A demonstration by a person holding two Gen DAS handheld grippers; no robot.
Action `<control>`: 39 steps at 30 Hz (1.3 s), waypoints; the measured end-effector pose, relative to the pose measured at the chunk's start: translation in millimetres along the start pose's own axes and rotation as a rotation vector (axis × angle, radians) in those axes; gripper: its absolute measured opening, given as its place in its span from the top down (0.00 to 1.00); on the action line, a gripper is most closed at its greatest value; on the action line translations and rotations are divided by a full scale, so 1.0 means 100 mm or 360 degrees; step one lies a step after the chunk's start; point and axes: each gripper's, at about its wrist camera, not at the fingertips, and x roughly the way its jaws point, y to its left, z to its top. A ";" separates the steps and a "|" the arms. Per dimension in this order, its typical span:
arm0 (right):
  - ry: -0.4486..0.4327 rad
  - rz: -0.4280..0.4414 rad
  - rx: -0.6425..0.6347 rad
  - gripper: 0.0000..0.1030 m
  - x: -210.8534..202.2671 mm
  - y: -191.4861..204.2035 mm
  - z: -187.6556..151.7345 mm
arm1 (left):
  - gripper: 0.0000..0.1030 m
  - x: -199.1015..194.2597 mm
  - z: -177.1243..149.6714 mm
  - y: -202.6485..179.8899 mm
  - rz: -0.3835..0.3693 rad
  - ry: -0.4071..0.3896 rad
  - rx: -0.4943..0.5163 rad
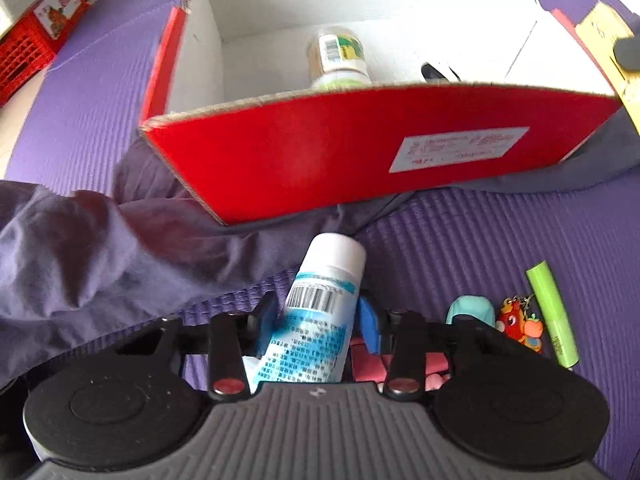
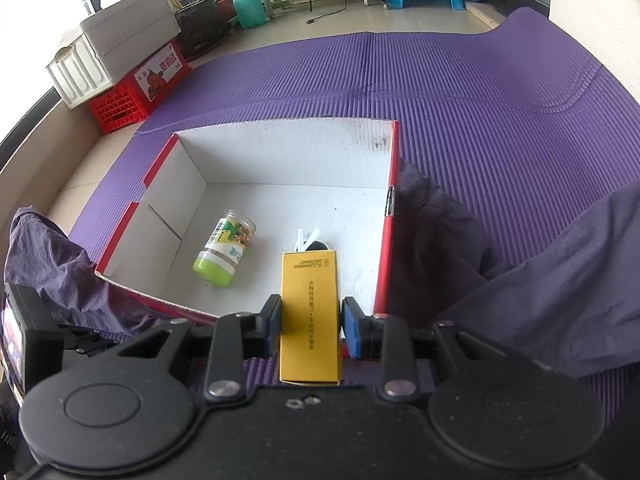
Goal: Organize rigid objects
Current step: 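Lower the tube into the red box while the right tool releases the yellow box there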
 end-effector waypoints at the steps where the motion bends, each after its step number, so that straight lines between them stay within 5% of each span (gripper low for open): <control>1: -0.0003 0.0001 0.0002 0.70 -0.02 0.00 0.00 | 0.61 -0.07 0.00 -0.02 -0.0004 -0.0017 -0.0012; 14: -0.0051 0.0018 0.0012 0.70 -0.27 0.05 -0.03 | 0.68 -0.79 -0.08 0.27 -0.0130 -0.0191 -0.0300; 25: -0.0106 0.0007 -0.0047 0.70 -0.39 0.12 0.12 | 0.68 -1.54 0.36 0.24 -0.0167 -0.0461 -0.0284; 30: -0.0127 -0.0010 -0.0077 0.70 -0.33 0.15 0.29 | 0.68 -1.49 0.73 0.18 -0.0066 -0.0507 -0.0251; 39: -0.0069 -0.0035 -0.0099 0.70 0.17 0.15 0.46 | 0.68 -0.77 1.23 0.11 0.0091 -0.0360 -0.0152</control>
